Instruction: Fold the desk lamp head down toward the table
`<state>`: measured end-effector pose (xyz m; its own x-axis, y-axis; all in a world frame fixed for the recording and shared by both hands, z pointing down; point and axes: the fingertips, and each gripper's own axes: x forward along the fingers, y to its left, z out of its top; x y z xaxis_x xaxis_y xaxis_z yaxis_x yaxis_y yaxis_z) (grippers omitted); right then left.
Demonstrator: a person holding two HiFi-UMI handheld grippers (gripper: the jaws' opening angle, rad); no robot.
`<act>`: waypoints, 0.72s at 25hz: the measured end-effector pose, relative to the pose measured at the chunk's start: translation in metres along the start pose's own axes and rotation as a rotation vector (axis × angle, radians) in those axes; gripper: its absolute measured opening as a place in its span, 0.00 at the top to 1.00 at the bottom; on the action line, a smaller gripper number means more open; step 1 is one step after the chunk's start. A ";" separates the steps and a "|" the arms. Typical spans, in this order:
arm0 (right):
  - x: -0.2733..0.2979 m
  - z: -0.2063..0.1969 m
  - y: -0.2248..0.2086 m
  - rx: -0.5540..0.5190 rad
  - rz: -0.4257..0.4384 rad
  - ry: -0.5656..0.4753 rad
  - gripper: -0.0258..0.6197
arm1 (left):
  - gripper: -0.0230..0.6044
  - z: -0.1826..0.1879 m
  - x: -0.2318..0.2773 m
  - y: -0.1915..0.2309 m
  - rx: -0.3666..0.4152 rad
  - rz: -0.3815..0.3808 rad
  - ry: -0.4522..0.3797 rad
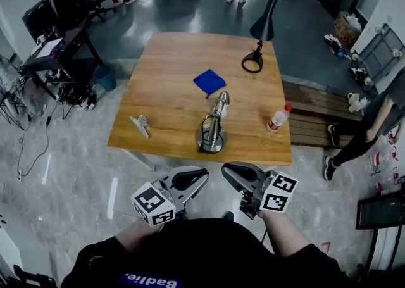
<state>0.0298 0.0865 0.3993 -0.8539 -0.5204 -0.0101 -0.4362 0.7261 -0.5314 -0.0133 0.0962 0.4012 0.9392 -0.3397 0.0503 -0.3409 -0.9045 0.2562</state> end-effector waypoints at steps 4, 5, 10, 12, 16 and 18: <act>0.008 -0.002 0.031 -0.157 -0.010 0.037 0.93 | 0.95 0.010 -0.011 -0.009 -0.012 -0.032 -0.013; 0.008 -0.001 0.037 -0.197 -0.015 0.045 0.94 | 0.95 0.012 -0.011 -0.012 -0.012 -0.042 -0.015; 0.005 0.000 0.053 -0.354 -0.046 0.058 0.95 | 0.95 0.012 -0.010 -0.023 -0.011 -0.077 -0.003; 0.003 0.000 0.052 -0.368 -0.065 0.055 0.95 | 0.95 0.011 -0.010 -0.023 -0.014 -0.084 0.005; -0.002 -0.002 0.048 -0.371 -0.084 0.058 0.95 | 0.95 0.008 -0.008 -0.023 -0.015 -0.081 0.018; -0.004 -0.003 0.047 -0.372 -0.087 0.056 0.95 | 0.95 0.006 -0.007 -0.024 -0.011 -0.082 0.023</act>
<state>0.0119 0.1238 0.3765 -0.8190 -0.5690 0.0733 -0.5718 0.7993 -0.1849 -0.0120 0.1191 0.3883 0.9647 -0.2585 0.0509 -0.2624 -0.9262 0.2709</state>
